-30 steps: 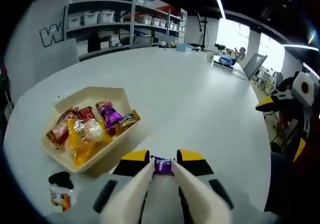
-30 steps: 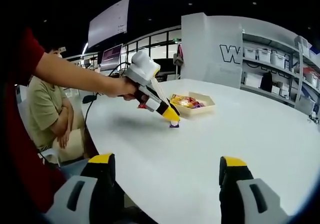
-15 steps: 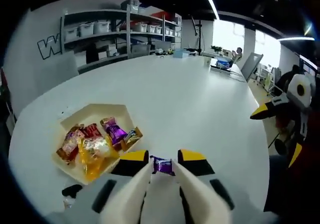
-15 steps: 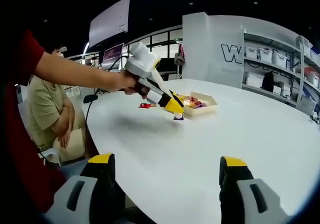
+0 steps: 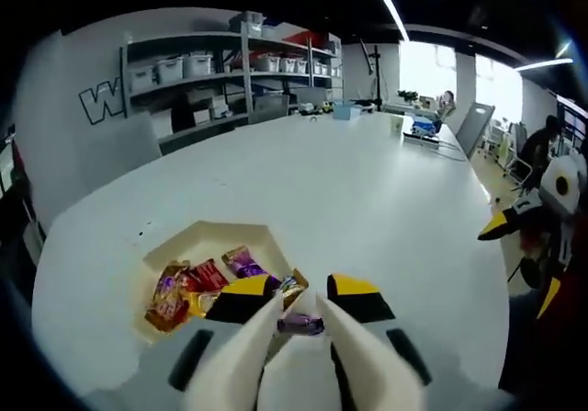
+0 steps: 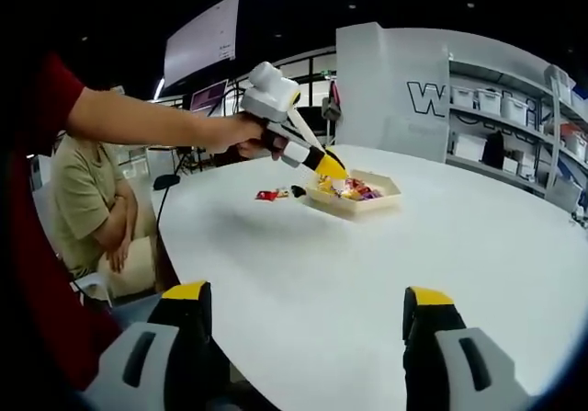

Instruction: Place the target food into the container with the food tongs after gripping and lifting it, then release it inside without dropping or visibly crushing the food.

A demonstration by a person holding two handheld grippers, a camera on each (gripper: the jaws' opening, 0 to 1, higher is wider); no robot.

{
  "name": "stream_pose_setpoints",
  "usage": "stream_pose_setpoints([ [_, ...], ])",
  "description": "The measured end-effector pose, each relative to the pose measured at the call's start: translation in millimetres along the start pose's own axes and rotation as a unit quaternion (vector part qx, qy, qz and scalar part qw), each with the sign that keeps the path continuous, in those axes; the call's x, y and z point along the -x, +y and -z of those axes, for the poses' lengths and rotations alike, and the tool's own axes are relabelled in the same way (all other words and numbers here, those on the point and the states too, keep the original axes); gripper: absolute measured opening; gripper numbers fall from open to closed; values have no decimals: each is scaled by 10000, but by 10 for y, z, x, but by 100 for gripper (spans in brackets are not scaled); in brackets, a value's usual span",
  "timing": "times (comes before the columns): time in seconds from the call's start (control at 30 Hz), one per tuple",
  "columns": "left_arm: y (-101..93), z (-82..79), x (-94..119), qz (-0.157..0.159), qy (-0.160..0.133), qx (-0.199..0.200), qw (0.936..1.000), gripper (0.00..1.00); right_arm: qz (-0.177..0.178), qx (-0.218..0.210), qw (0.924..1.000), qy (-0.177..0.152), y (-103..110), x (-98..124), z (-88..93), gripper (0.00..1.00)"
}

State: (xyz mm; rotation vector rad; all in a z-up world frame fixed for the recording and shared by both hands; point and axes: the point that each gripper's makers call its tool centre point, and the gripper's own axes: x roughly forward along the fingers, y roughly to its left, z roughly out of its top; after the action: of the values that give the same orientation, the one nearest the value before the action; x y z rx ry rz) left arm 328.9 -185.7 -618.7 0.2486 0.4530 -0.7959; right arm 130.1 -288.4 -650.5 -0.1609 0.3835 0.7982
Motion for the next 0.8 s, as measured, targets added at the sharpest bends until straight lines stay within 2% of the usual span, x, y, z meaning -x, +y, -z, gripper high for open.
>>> stream_pose_setpoints([
  [0.27,150,2,-70,-139,-13,74,9999,23,53,-27,10000,47,-58,12,16,84],
  [0.5,151,44,-63,-134,40,77,9999,23,21,5,10000,65,-41,-31,10,84],
  [0.8,142,105,73,-127,43,18,9999,23,-24,26,10000,35,-6,-62,-16,85],
])
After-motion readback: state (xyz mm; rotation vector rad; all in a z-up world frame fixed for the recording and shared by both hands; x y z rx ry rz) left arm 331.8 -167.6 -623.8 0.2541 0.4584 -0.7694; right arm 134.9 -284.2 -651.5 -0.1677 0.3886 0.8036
